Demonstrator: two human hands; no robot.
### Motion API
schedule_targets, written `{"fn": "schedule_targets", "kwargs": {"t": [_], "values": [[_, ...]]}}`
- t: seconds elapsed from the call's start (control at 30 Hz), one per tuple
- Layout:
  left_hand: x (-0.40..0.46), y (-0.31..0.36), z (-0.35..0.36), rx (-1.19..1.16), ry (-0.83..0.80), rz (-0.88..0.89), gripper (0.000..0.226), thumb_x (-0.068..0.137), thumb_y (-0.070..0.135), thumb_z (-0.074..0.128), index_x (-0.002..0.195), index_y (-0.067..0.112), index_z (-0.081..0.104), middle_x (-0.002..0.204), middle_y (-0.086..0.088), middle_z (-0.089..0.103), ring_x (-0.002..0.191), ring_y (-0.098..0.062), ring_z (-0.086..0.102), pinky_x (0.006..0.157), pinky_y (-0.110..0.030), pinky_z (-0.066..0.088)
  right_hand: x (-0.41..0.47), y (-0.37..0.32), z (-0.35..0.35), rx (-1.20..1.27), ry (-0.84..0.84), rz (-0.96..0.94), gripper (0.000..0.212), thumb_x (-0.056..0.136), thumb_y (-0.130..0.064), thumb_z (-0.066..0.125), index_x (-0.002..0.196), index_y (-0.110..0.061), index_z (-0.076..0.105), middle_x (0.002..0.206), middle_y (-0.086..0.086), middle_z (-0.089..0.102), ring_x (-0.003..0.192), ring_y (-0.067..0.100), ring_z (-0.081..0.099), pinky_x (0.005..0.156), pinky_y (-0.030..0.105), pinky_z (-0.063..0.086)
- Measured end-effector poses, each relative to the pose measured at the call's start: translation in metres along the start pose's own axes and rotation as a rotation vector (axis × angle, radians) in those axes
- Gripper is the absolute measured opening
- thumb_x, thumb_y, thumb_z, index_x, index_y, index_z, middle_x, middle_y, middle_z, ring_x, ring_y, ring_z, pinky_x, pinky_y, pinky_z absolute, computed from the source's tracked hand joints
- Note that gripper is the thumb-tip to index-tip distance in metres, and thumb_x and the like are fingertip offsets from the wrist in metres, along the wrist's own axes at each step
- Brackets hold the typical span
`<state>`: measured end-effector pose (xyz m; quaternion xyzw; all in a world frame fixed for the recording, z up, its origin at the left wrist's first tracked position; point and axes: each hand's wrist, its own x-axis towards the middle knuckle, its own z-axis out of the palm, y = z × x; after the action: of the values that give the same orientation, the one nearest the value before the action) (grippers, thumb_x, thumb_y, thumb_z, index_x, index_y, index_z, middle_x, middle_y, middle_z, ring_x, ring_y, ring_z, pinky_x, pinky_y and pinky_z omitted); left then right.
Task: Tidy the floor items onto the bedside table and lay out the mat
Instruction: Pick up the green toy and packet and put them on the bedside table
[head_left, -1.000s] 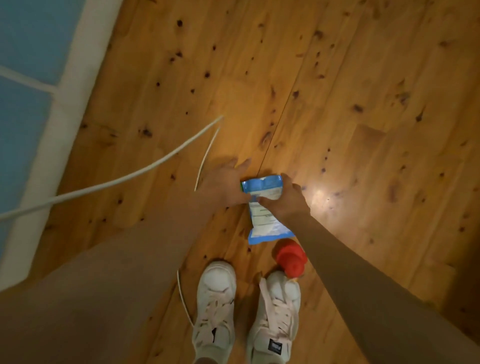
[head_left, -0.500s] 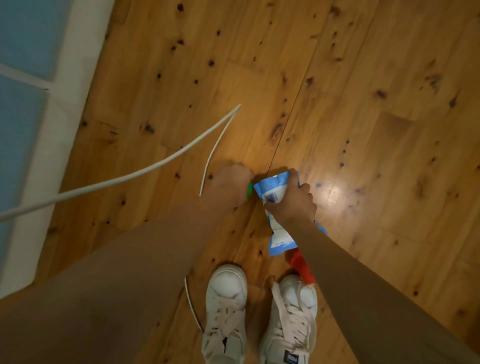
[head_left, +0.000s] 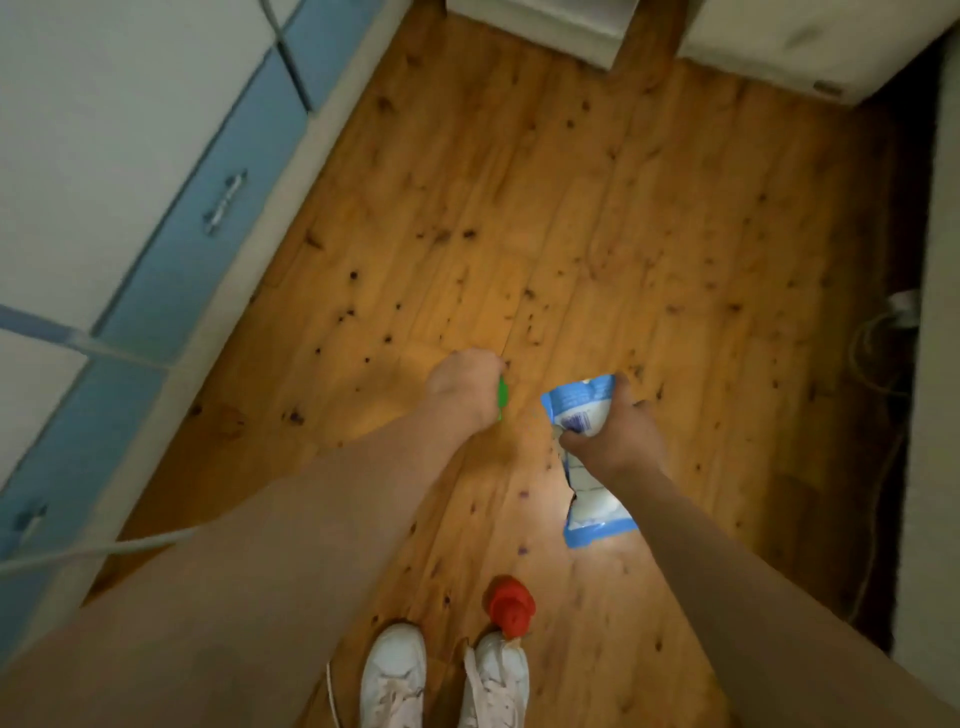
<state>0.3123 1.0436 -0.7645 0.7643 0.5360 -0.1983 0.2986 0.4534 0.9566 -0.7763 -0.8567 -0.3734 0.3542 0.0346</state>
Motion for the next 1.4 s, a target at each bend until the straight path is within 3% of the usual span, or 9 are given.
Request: {"fn": "schedule_targets", "kwargs": {"t": [0.17, 0.4, 0.63, 0.73, 0.83, 0.93, 1.03, 1.27, 1.4], "values": [[-0.040, 0.048, -0.132, 0.035, 0.131, 0.037, 0.042, 0.079, 0.014, 0.064, 0.120, 0.017, 0.061, 0.126, -0.011, 0.060, 0.117, -0.030, 0.058, 0.092, -0.034, 0.050, -0.039, -0.047, -0.130, 0.073, 0.097, -0.034, 0.089, 0.076, -0.035, 0.069, 0.146, -0.023, 0.016, 0.129, 0.015, 0.039, 0.109, 0.036, 0.053, 0.077, 0.034, 0.044], [-0.141, 0.122, -0.333, 0.023, 0.255, 0.135, 0.047, 0.078, 0.017, 0.070, 0.123, 0.019, 0.059, 0.127, -0.008, 0.059, 0.114, -0.027, 0.058, 0.090, -0.035, 0.052, -0.135, -0.113, -0.340, 0.115, 0.309, -0.111, 0.093, 0.074, -0.044, 0.069, 0.146, -0.029, 0.012, 0.130, 0.012, 0.042, 0.110, 0.030, 0.055, 0.088, 0.042, 0.051], [-0.267, 0.190, -0.493, 0.032, 0.452, 0.286, 0.057, 0.069, 0.017, 0.077, 0.123, 0.021, 0.060, 0.131, -0.004, 0.058, 0.118, -0.024, 0.056, 0.099, -0.036, 0.048, -0.233, -0.145, -0.490, 0.145, 0.433, -0.246, 0.092, 0.071, -0.045, 0.067, 0.146, -0.027, 0.016, 0.126, 0.009, 0.047, 0.106, 0.027, 0.057, 0.082, 0.040, 0.053], [-0.314, 0.212, -0.547, 0.020, 0.538, 0.293, 0.058, 0.068, 0.017, 0.077, 0.124, 0.021, 0.060, 0.132, -0.004, 0.057, 0.120, -0.023, 0.054, 0.099, -0.034, 0.048, -0.274, -0.154, -0.539, 0.194, 0.491, -0.305, 0.095, 0.073, -0.046, 0.067, 0.148, -0.026, 0.013, 0.133, 0.008, 0.048, 0.113, 0.025, 0.055, 0.084, 0.039, 0.053], [-0.344, 0.234, -0.573, -0.032, 0.580, 0.328, 0.060, 0.069, 0.016, 0.077, 0.126, 0.020, 0.059, 0.132, -0.005, 0.056, 0.118, -0.023, 0.054, 0.094, -0.033, 0.050, -0.299, -0.157, -0.573, 0.262, 0.518, -0.339, 0.096, 0.076, -0.042, 0.068, 0.149, -0.023, 0.009, 0.139, 0.008, 0.045, 0.122, 0.025, 0.050, 0.091, 0.035, 0.048], [-0.348, 0.255, -0.577, -0.009, 0.566, 0.349, 0.060, 0.071, 0.018, 0.077, 0.127, 0.020, 0.058, 0.132, -0.005, 0.056, 0.117, -0.023, 0.055, 0.093, -0.032, 0.050, -0.308, -0.159, -0.597, 0.250, 0.555, -0.387, 0.093, 0.079, -0.040, 0.066, 0.149, -0.020, 0.009, 0.134, 0.010, 0.048, 0.115, 0.026, 0.054, 0.082, 0.031, 0.046], [-0.338, 0.274, -0.584, -0.001, 0.572, 0.375, 0.058, 0.072, 0.018, 0.076, 0.127, 0.019, 0.058, 0.133, -0.006, 0.055, 0.119, -0.023, 0.054, 0.096, -0.033, 0.049, -0.298, -0.158, -0.622, 0.239, 0.609, -0.379, 0.093, 0.077, -0.042, 0.065, 0.149, -0.022, 0.010, 0.128, 0.014, 0.050, 0.111, 0.028, 0.056, 0.084, 0.033, 0.047], [-0.278, 0.323, -0.622, 0.028, 0.558, 0.463, 0.057, 0.075, 0.017, 0.074, 0.129, 0.018, 0.056, 0.134, -0.004, 0.054, 0.123, -0.022, 0.050, 0.098, -0.032, 0.044, -0.219, -0.157, -0.659, 0.228, 0.603, -0.284, 0.097, 0.075, -0.046, 0.067, 0.148, -0.024, 0.008, 0.126, 0.009, 0.053, 0.103, 0.023, 0.060, 0.073, 0.029, 0.050], [-0.207, 0.345, -0.657, 0.015, 0.514, 0.503, 0.058, 0.075, 0.017, 0.075, 0.130, 0.019, 0.055, 0.135, -0.005, 0.054, 0.122, -0.022, 0.050, 0.097, -0.031, 0.045, -0.148, -0.179, -0.685, 0.206, 0.603, -0.230, 0.098, 0.076, -0.047, 0.067, 0.149, -0.021, 0.007, 0.132, 0.010, 0.049, 0.110, 0.024, 0.057, 0.076, 0.030, 0.049]]}}
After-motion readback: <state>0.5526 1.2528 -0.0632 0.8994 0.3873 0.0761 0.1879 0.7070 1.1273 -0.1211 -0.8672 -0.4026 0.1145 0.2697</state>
